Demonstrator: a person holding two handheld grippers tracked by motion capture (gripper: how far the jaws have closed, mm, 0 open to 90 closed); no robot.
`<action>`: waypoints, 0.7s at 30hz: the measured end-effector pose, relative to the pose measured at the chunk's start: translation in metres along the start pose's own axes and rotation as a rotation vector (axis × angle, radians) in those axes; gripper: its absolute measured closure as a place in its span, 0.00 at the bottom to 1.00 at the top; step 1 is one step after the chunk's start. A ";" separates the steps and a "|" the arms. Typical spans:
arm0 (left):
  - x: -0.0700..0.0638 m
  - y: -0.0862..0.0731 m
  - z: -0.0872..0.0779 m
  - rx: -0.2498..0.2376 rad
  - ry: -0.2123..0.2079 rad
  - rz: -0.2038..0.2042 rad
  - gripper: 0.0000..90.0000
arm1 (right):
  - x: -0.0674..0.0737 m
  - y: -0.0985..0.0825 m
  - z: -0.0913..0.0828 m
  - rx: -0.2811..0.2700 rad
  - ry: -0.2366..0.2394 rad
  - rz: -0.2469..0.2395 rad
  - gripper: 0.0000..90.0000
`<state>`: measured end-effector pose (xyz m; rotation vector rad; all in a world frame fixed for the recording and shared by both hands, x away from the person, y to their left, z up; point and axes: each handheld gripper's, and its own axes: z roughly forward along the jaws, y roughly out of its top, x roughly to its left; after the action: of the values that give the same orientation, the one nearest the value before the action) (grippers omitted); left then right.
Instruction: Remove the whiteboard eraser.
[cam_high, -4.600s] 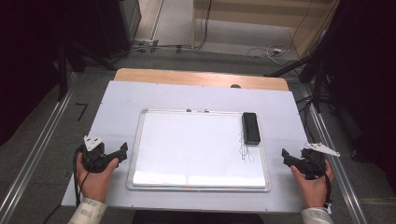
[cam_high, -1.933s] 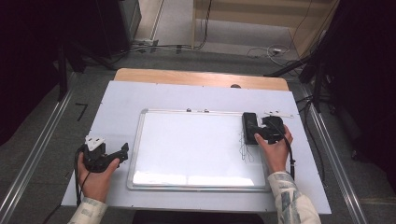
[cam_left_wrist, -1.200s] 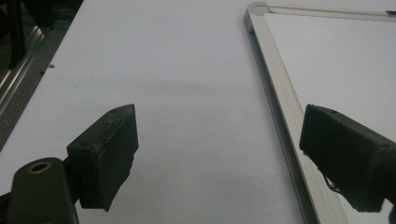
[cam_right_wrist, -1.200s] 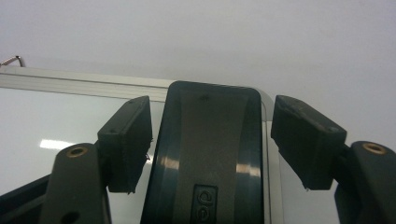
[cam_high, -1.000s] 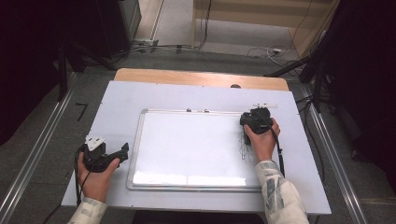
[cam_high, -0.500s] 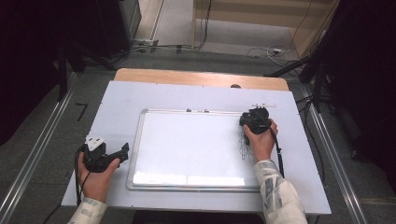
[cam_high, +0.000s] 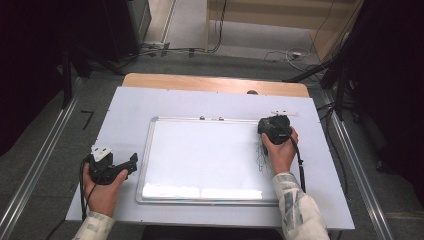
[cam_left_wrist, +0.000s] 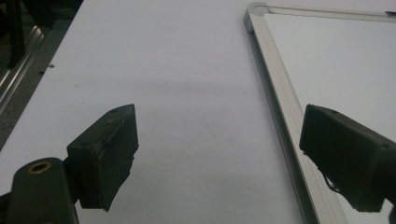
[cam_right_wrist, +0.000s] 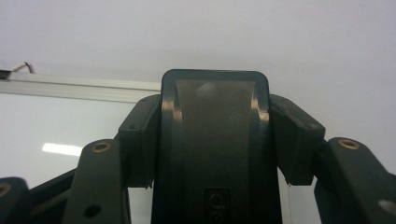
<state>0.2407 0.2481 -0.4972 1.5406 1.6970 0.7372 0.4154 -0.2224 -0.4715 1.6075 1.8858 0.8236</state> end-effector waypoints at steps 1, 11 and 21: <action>0.000 0.000 0.000 0.000 0.000 0.001 0.14 | -0.001 0.000 -0.002 -0.006 0.001 0.000 0.43; -0.001 0.000 0.000 0.000 0.002 0.001 0.14 | -0.007 -0.006 -0.026 -0.025 0.029 0.010 0.43; -0.001 0.000 -0.001 -0.003 0.002 0.002 0.14 | 0.001 -0.020 -0.062 -0.015 0.075 -0.015 0.43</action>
<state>0.2399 0.2469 -0.4964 1.5402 1.6950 0.7418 0.3572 -0.2308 -0.4446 1.5717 1.9357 0.9011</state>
